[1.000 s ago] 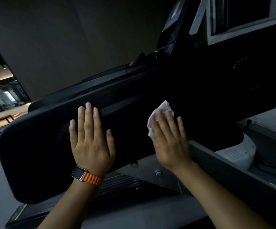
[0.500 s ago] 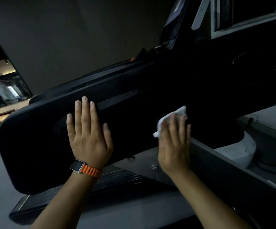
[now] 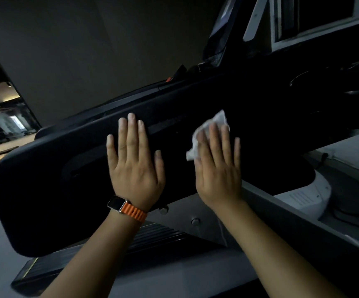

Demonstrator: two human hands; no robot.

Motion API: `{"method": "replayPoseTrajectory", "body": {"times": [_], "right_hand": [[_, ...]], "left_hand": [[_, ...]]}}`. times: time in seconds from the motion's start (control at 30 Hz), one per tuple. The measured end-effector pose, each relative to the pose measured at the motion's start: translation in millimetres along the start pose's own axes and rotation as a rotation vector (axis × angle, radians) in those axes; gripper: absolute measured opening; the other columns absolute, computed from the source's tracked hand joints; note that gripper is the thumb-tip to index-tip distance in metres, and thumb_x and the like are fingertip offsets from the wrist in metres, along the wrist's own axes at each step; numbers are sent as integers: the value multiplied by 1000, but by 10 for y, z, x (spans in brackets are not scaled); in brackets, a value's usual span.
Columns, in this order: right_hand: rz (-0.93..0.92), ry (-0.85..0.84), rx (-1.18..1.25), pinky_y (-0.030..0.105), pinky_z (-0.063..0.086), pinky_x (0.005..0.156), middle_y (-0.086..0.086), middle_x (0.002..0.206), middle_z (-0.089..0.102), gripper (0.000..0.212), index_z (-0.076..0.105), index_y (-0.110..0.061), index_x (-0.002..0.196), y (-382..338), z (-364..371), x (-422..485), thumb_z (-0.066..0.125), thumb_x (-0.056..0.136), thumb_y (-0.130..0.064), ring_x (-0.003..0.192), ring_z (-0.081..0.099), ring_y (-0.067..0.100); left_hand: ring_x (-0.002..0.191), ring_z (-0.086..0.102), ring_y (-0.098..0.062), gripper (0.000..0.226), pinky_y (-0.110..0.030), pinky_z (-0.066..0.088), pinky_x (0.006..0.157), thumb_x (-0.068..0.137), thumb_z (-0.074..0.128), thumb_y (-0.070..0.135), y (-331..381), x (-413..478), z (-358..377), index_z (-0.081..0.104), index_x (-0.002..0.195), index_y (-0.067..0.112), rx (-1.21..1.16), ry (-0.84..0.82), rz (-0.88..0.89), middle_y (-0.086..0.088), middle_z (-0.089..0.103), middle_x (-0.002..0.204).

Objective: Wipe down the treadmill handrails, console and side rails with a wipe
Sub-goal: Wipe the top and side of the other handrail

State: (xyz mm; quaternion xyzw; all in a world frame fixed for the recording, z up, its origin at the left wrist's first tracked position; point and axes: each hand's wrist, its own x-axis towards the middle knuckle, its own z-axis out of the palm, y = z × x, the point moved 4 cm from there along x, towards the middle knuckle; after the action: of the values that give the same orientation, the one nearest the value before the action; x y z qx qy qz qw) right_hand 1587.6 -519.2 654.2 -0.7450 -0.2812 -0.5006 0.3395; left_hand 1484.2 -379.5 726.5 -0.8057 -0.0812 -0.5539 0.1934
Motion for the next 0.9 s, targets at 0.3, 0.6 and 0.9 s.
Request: {"method": "replayPoseTrajectory", "body": {"times": [0.3, 0.6, 0.9], "right_hand": [[-89, -74, -116, 62, 8, 127, 7, 176, -1, 75, 12, -22, 168, 291, 223, -779, 50, 103, -30, 161, 4, 35], [-176, -6, -15, 58, 7, 128, 8, 173, 14, 62, 27, -23, 165, -148, 64, 22, 50, 108, -29, 161, 12, 33], [-30, 32, 46, 58, 9, 129, 10, 172, 21, 55, 35, -19, 162, 22, -87, 169, 43, 108, -24, 160, 13, 34]], "left_hand": [[158, 11, -30, 65, -54, 11, 127, 105, 41, 33, 83, 16, 36, 27, 159, 0, 13, 21, -4, -17, 18, 169], [158, 16, -31, 63, -53, 14, 127, 106, 36, 34, 75, -2, 66, 29, 158, -1, 11, 63, 13, -18, 22, 167], [158, 15, -31, 63, -54, 15, 126, 106, 38, 34, 78, -2, 59, 29, 159, 1, 23, 42, 7, -17, 20, 168]]}}
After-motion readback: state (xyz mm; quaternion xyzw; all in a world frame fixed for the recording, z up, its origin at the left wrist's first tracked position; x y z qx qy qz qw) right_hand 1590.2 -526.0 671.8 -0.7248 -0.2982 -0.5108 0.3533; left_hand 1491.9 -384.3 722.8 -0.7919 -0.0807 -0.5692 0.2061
